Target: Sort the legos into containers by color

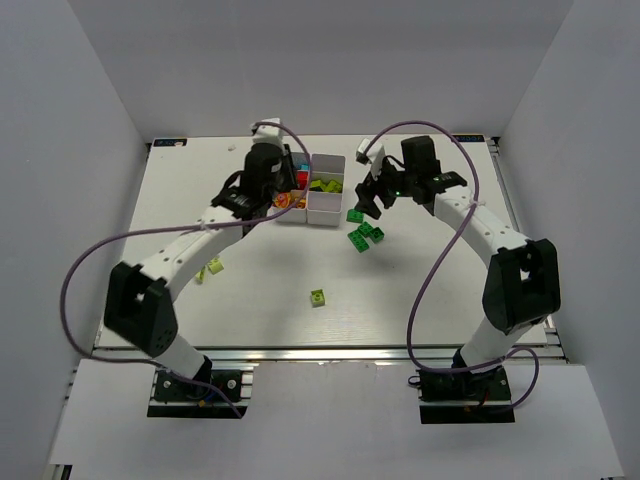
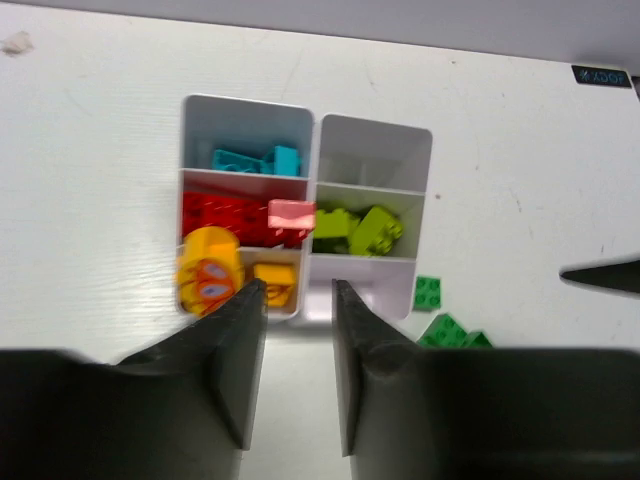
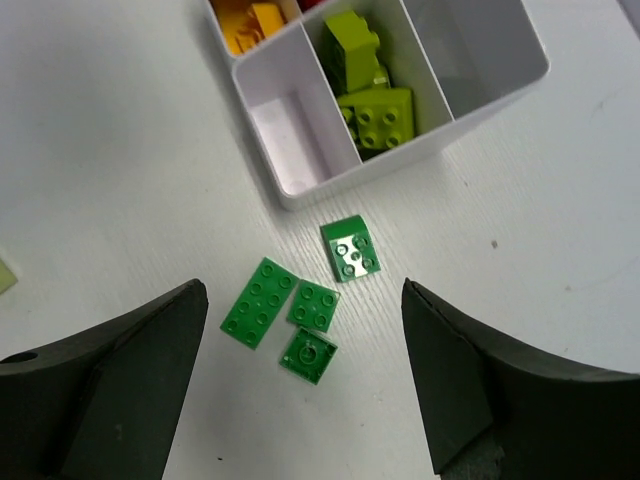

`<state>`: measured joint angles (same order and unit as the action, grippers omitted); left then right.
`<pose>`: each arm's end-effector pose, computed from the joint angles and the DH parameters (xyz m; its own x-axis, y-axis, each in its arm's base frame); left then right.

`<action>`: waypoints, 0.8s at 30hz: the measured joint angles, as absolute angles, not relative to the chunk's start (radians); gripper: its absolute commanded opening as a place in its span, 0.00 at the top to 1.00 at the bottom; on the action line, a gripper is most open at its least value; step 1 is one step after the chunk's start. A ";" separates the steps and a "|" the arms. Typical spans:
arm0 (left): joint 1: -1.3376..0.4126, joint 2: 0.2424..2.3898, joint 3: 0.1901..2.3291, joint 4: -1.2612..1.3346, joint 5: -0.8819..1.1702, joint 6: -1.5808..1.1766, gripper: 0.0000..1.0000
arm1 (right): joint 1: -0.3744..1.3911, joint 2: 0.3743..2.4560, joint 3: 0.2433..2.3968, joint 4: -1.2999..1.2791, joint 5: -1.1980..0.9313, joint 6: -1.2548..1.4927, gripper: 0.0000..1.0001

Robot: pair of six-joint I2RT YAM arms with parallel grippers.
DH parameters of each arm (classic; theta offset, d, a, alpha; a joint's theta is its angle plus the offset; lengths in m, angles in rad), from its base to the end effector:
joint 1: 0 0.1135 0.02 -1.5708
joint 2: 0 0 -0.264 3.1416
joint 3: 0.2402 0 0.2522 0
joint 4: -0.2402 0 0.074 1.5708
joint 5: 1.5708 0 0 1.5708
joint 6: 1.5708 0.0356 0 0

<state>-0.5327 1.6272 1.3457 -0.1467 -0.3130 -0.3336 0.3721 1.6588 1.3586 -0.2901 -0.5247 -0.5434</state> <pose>0.3372 -0.1861 0.3219 -0.4172 -0.1157 -0.9014 0.1114 0.9779 -0.1771 0.3494 0.1555 0.3030 -0.0807 -0.5118 -0.8553 -0.8693 0.4560 -0.1909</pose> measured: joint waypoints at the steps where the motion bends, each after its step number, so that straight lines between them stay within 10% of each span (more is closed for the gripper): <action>1: -0.527 1.578 1.315 -0.149 -0.307 -0.352 0.42 | 0.372 1.673 1.365 -0.296 -0.503 -0.535 0.17; 5: -0.435 1.389 1.171 -0.162 -0.252 -0.448 0.21 | 0.372 1.756 1.387 -0.331 -0.436 -0.522 0.17; 24: -0.162 1.068 0.845 -0.501 -0.241 -0.629 0.19 | 0.370 1.914 1.433 -0.463 -0.265 -0.398 0.26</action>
<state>-0.1616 1.0679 0.8452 -0.5007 -0.2409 -0.6289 0.3702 1.9141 1.4326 -0.4625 -0.2646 -0.3985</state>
